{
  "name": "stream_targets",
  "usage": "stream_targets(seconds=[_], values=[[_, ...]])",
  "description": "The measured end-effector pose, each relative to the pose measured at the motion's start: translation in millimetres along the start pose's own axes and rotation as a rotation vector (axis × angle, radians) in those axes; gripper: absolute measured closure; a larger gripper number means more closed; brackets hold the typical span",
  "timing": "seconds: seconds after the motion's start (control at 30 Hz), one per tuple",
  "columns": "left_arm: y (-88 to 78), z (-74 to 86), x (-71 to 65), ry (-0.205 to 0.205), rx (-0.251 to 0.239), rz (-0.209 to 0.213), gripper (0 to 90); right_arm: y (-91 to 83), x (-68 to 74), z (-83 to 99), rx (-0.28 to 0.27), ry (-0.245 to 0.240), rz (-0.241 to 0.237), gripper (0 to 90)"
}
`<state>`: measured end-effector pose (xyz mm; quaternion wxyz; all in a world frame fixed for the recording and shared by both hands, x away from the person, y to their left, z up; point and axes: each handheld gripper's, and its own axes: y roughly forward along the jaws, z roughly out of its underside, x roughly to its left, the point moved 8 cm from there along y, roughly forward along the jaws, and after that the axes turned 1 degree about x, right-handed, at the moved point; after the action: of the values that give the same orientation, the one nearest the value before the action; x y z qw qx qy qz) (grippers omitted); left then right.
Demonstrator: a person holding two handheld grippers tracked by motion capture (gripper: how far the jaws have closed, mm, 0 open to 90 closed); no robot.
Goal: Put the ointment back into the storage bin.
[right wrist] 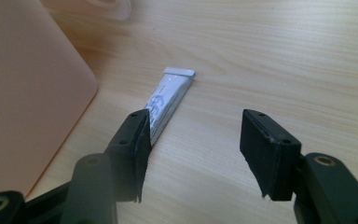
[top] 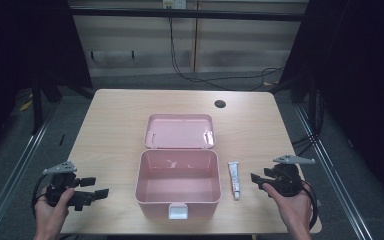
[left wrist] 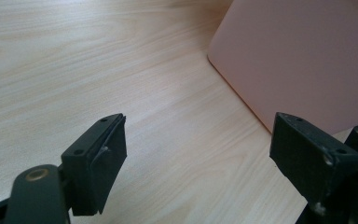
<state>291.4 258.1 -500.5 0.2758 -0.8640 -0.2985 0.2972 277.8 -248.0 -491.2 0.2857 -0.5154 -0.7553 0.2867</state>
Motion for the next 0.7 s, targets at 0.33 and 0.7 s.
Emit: stream_targets(seconds=[0.33, 0.7], values=[[-0.4, -0.1, 0.1, 0.001, -0.002, 0.001, 18.6, -2.5, 9.4, -7.0, 0.115, 0.075, -0.090, 48.9], [0.1, -0.3, 0.3, -0.004, -0.003, 0.001, 18.6, 0.8, 15.9, -13.8, 0.266, 0.074, -0.107, 52.7]])
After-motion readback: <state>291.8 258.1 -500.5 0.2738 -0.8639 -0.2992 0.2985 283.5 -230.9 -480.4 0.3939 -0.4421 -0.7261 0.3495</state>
